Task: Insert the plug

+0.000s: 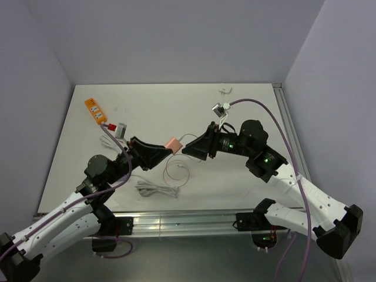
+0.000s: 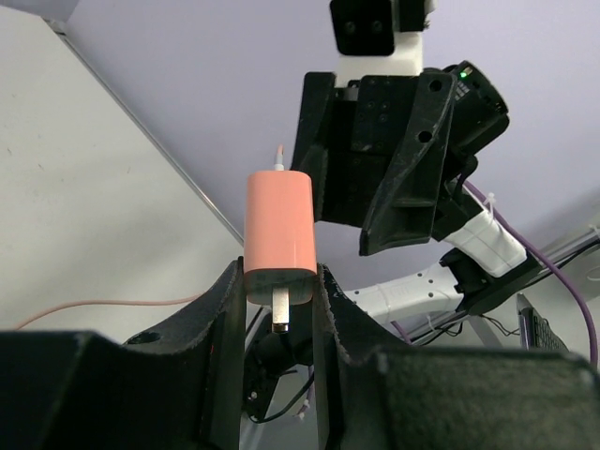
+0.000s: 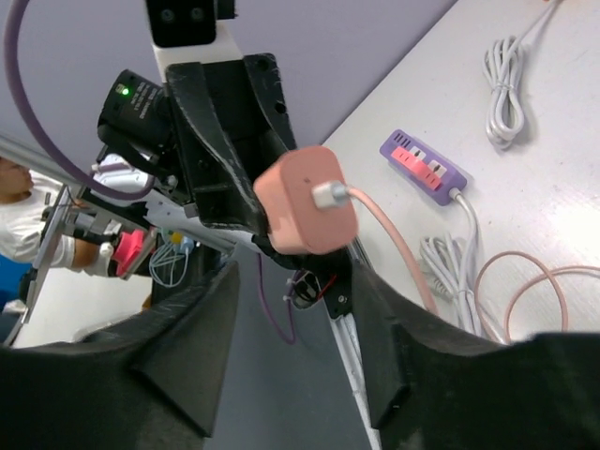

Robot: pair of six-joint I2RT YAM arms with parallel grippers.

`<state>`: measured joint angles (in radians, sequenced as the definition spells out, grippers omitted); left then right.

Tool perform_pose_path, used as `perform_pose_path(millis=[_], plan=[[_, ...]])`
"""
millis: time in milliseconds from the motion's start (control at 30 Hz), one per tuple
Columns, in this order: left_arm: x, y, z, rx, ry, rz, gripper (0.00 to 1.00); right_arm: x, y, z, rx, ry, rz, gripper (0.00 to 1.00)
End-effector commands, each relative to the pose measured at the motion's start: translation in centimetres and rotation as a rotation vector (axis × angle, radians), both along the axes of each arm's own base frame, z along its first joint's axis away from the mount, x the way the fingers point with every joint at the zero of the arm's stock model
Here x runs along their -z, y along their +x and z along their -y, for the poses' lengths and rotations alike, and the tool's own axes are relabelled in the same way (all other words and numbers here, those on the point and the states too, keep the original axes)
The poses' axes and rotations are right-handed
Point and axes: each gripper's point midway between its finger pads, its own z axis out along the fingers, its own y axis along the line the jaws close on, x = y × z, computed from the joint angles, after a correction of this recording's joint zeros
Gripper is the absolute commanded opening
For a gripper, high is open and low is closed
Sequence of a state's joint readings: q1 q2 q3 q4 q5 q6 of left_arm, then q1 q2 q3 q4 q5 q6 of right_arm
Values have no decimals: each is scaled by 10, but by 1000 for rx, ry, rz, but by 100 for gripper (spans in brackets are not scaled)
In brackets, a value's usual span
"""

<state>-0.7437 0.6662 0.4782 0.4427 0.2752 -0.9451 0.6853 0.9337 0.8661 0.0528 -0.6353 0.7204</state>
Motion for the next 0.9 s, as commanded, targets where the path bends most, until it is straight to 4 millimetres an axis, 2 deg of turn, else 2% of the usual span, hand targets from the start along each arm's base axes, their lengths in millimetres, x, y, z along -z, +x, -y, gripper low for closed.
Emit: perform_pose_path(millis=[0,100,267,400,567,867], plan=[[-37,-3,-11,-40,-72,81,1,-6,0,-2,17,25,3,61],[-42,-2,-15,-59,-85,87,0,-3,-1,-7,11,27,-13,74],[-50,-3,-19,-64,-123,96,1,-12,-6,-15,2,81,-14,80],[-50,-5,-14,-36,-130,92,1,-34,-7,-17,7,168,22,81],[-48,-9,-10,2,-142,86,1,-50,-2,-13,50,212,63,79],[-52,-17,-12,32,-171,83,1,-48,10,-22,64,198,52,73]])
